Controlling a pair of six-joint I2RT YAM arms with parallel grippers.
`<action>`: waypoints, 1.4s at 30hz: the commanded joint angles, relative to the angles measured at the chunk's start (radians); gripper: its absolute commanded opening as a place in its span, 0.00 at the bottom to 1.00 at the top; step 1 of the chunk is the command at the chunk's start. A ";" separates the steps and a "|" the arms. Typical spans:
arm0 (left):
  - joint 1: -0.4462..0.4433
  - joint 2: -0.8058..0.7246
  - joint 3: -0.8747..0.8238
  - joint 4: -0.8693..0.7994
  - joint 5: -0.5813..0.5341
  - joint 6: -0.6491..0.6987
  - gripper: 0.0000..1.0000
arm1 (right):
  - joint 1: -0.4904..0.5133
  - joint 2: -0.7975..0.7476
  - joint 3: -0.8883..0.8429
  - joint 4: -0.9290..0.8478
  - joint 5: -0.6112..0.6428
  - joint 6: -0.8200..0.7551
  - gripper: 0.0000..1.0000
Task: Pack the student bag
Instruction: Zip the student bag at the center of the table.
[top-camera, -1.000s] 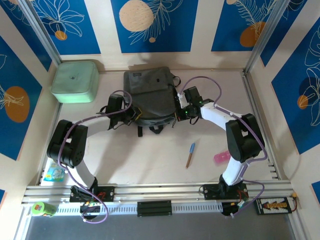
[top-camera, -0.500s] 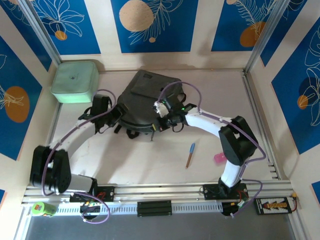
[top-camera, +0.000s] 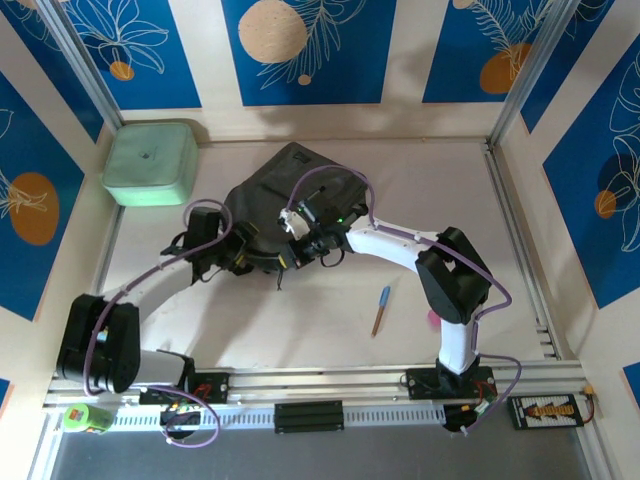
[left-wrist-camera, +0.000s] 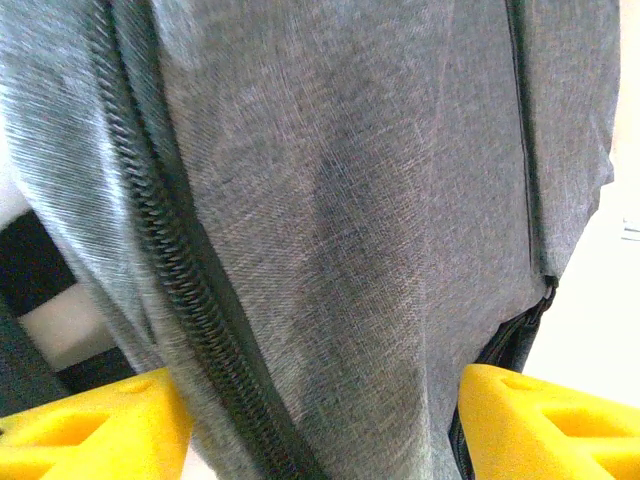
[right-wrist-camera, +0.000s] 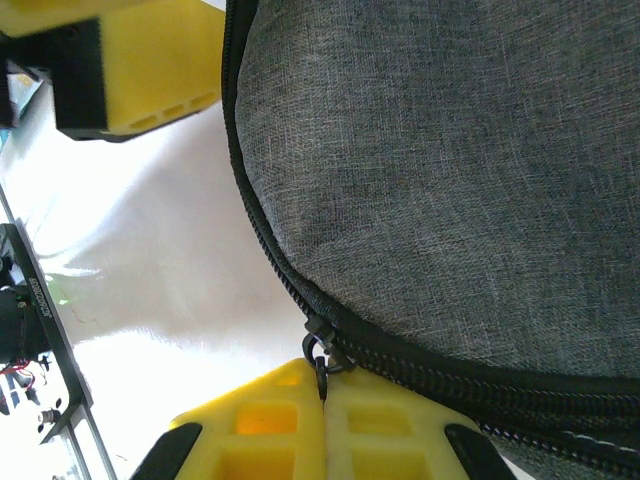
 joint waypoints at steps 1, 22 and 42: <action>-0.023 0.032 -0.002 0.085 0.009 -0.035 0.63 | 0.015 0.007 0.023 -0.017 -0.051 0.007 0.00; -0.012 0.059 -0.036 0.028 -0.086 0.019 0.04 | -0.158 -0.051 -0.084 -0.196 0.263 0.044 0.07; -0.004 0.070 0.021 -0.046 -0.005 0.136 0.06 | -0.206 -0.057 -0.045 -0.169 0.195 0.062 0.27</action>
